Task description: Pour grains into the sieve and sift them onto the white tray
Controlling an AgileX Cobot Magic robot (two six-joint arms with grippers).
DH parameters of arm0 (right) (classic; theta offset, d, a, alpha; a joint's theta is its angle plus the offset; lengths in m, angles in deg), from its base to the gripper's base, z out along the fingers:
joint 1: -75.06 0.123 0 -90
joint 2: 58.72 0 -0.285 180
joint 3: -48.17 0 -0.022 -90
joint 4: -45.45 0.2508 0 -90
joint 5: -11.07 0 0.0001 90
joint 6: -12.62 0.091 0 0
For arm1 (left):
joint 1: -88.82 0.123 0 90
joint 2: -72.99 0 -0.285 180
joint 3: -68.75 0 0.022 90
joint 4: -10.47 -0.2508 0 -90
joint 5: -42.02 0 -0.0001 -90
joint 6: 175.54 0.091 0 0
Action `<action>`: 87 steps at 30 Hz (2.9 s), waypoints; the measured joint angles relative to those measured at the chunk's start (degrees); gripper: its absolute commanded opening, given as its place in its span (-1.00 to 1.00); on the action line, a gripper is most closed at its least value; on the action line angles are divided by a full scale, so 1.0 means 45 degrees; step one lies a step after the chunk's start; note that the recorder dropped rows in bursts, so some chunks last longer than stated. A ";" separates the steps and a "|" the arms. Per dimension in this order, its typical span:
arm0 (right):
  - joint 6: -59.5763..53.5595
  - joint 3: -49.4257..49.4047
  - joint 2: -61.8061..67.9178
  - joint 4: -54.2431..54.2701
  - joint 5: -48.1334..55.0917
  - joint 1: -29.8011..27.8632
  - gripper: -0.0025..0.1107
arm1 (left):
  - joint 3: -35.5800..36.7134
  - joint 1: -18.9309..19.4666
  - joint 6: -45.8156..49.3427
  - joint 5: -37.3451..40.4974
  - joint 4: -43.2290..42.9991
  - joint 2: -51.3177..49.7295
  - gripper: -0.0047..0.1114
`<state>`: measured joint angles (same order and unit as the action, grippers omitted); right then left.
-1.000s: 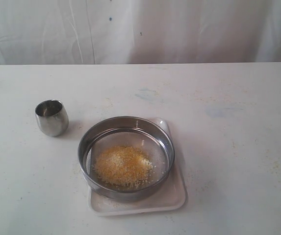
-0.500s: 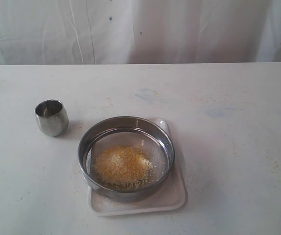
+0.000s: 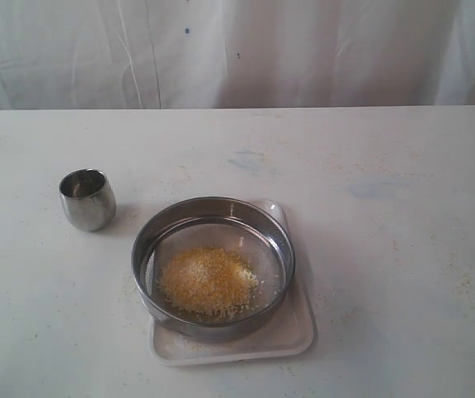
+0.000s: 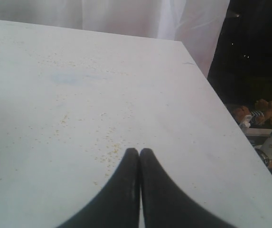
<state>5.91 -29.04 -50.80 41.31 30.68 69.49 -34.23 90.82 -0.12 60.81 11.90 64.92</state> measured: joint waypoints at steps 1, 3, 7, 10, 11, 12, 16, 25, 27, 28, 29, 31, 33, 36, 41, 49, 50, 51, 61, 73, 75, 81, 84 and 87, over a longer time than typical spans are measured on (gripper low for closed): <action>0.0000 0.0000 0.0000 0.0000 0.0000 0.0000 -0.96 | 0.0000 0.0000 0.0000 0.0008 0.0000 0.0000 -0.92; 0.0000 0.0000 0.0000 0.0000 0.0000 0.0000 -0.96 | 0.0000 0.0000 0.0000 0.0029 0.0021 0.0000 -0.92; 0.0000 0.0000 0.0000 0.0000 0.0000 0.0000 -0.96 | 0.0000 0.0000 -0.0111 0.0029 0.0113 0.0000 -0.92; 0.0000 0.0000 0.0000 0.0000 0.0000 0.0000 -0.96 | 0.0000 0.0000 -0.0143 0.0005 0.0217 0.0000 -0.92; -0.0137 0.0000 0.0000 -0.0195 0.0000 0.0000 -0.96 | 0.0000 0.0000 -0.0143 0.0005 0.0255 0.0000 -0.92; -0.0359 0.0000 0.0000 -0.0527 0.0000 0.0000 -0.96 | 0.0000 0.0000 -0.0143 0.0005 0.0292 0.0000 -0.92; -0.1135 0.0000 0.0000 -0.1893 0.0000 0.0000 -0.96 | 0.0000 0.0000 -0.0143 0.0005 0.0326 0.0000 -0.92; -0.0916 -0.0020 0.0000 -0.2945 -0.2645 0.0000 -0.96 | 0.0000 0.0000 -0.0143 0.0005 0.0337 0.0000 -0.92; 0.0753 -0.0020 0.0000 -0.1889 -0.5148 0.0000 -0.96 | 0.0000 0.0000 -0.0143 0.0005 0.0337 0.0000 -0.92; 0.1778 -0.0020 0.0000 -0.1189 -0.6724 0.0000 -0.96 | 0.0000 0.0000 -0.0143 0.0005 0.0337 0.0000 -0.92; 0.3408 -0.0020 -0.0024 -0.0696 -0.8333 0.0000 -0.96 | 0.0000 0.0000 -0.0143 0.0005 0.0337 0.0000 -0.92; 0.5492 -0.0020 -0.0024 0.0010 -1.1520 0.0000 -0.96 | 0.0000 0.0000 -0.0168 0.0005 0.0337 0.0000 -0.92; 0.6899 -0.0020 -0.0047 0.0770 -1.4374 0.0000 -0.96 | 0.0000 0.0000 -0.0168 0.0005 0.0337 0.0000 -0.92; 0.8551 0.0338 -0.0047 0.1865 -1.6796 0.0000 -0.96 | 0.0000 0.0000 -0.0168 0.0005 0.0337 0.0000 -0.92; 1.1170 0.2561 0.0212 0.0074 -1.6875 0.0000 -0.96 | 0.0000 0.0000 -0.0168 0.0005 0.0337 0.0000 -0.92; 0.8943 0.5073 0.4288 -0.6610 -1.3087 0.0000 -0.96 | 0.0000 0.0000 -0.0168 -0.0019 0.0337 0.0000 -0.92; 0.8304 0.5102 0.5400 -0.6174 -1.2089 0.0000 -0.96 | 0.0000 0.0000 -0.0168 -0.0019 0.0337 0.0000 -0.92; 0.7826 0.5102 0.6229 -0.5389 -1.1131 0.0000 -0.96 | 0.0000 0.0000 -0.0168 -0.0019 0.0337 0.0000 -0.92; 0.5620 0.7862 1.6867 -0.1076 0.0181 0.0402 -0.96 | 0.0000 0.0000 -0.0168 -0.0019 0.0337 0.0000 -0.92; -0.2942 1.2575 2.0060 0.7759 0.4858 0.2906 -0.96 | 0.0000 0.0000 -0.0168 -0.0019 0.0337 0.0000 -0.92; -0.3298 1.3424 2.0309 0.7905 0.4858 0.3667 -0.96 | 0.0000 0.0000 -0.0168 -0.0019 0.0337 0.0000 -0.92; -0.3479 1.6056 2.2406 0.7163 0.4858 0.4979 -0.93 | 0.0000 0.0000 -0.0168 -0.0019 0.0337 0.0000 -0.92; -0.3505 1.6779 2.3239 0.7137 0.4834 0.5034 -0.74 | 0.0000 0.0000 -0.0168 -0.0019 0.0337 0.0000 -0.92; -0.3505 1.7076 2.3553 0.7532 0.4802 0.5034 -0.37 | 0.0000 0.0000 -0.0168 -0.0019 0.0337 0.0000 -0.92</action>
<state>-9.86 47.81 55.18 75.20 52.29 92.15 -34.23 90.82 -0.87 60.72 13.41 64.92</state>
